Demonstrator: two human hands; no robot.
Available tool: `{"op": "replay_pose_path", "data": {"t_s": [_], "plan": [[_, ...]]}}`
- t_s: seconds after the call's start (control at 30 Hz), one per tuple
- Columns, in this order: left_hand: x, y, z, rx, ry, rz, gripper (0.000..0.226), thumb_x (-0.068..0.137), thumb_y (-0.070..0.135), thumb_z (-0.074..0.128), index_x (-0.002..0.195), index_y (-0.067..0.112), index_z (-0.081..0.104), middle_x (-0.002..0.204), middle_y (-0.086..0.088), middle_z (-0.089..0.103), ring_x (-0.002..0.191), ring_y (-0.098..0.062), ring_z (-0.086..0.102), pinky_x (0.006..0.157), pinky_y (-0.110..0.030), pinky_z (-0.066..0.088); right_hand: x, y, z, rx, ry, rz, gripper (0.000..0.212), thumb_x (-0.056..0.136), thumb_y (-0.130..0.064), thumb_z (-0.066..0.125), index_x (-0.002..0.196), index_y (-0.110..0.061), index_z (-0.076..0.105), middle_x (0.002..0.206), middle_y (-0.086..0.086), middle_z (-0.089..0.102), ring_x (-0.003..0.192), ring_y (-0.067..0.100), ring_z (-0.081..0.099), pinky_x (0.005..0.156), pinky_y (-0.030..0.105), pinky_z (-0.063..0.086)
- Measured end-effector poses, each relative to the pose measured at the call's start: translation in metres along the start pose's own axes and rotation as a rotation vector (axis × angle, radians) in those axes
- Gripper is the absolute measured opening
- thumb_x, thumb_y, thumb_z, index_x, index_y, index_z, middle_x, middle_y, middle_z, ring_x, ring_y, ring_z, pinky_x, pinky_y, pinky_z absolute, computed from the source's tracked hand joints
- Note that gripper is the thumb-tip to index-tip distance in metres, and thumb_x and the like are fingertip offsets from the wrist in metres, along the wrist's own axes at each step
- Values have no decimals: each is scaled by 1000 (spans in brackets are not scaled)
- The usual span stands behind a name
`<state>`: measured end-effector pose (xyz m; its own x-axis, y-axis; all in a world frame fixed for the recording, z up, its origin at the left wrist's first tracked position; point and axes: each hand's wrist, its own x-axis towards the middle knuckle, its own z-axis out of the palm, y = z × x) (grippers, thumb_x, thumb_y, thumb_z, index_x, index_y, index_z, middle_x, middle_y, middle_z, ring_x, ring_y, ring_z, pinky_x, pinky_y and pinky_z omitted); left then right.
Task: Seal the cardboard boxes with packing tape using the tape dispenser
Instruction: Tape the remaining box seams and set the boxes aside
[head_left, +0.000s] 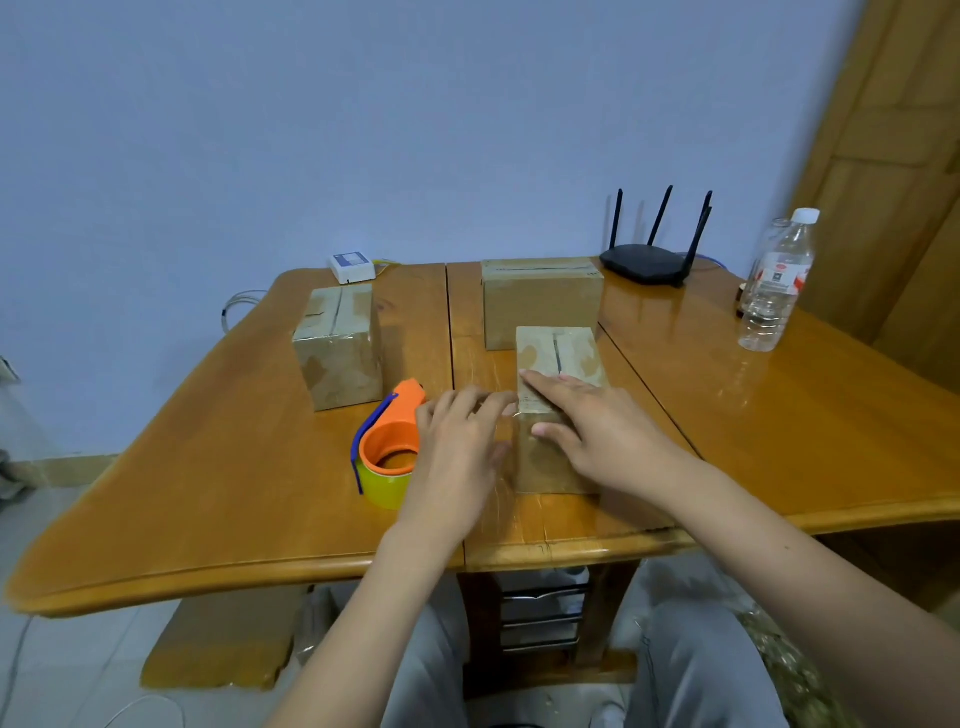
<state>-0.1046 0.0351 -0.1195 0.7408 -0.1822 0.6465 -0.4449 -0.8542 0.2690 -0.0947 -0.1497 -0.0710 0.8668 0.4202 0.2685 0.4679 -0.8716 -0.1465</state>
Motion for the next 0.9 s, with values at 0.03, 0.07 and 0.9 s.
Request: {"op": "replay_pose_path", "data": {"t_s": [0.03, 0.07, 0.9], "plan": [[-2, 0, 2, 4, 34, 1, 43, 82, 13, 78, 121, 24, 63, 111, 3, 60, 107, -20, 54, 92, -34, 32, 0, -1, 0, -3, -1, 2, 64, 103, -42, 50, 160, -34, 21, 161, 0, 35, 149, 15, 30, 116, 29, 30], [-3, -1, 5, -1, 76, 6, 37, 84, 12, 76, 117, 22, 64, 107, 4, 62, 104, -20, 55, 93, -35, 34, 0, -1, -1, -4, -1, 3, 64, 103, -42, 50, 160, -34, 21, 161, 0, 35, 149, 15, 30, 116, 29, 30], [-29, 14, 46, -274, 377, -158, 25, 81, 6, 79, 106, 6, 76, 96, -6, 77, 85, -16, 73, 77, -21, 55, 0, -3, -1, 10, 1, 9, 62, 103, -41, 50, 159, -34, 23, 161, -2, 35, 150, 12, 27, 117, 28, 28]]}}
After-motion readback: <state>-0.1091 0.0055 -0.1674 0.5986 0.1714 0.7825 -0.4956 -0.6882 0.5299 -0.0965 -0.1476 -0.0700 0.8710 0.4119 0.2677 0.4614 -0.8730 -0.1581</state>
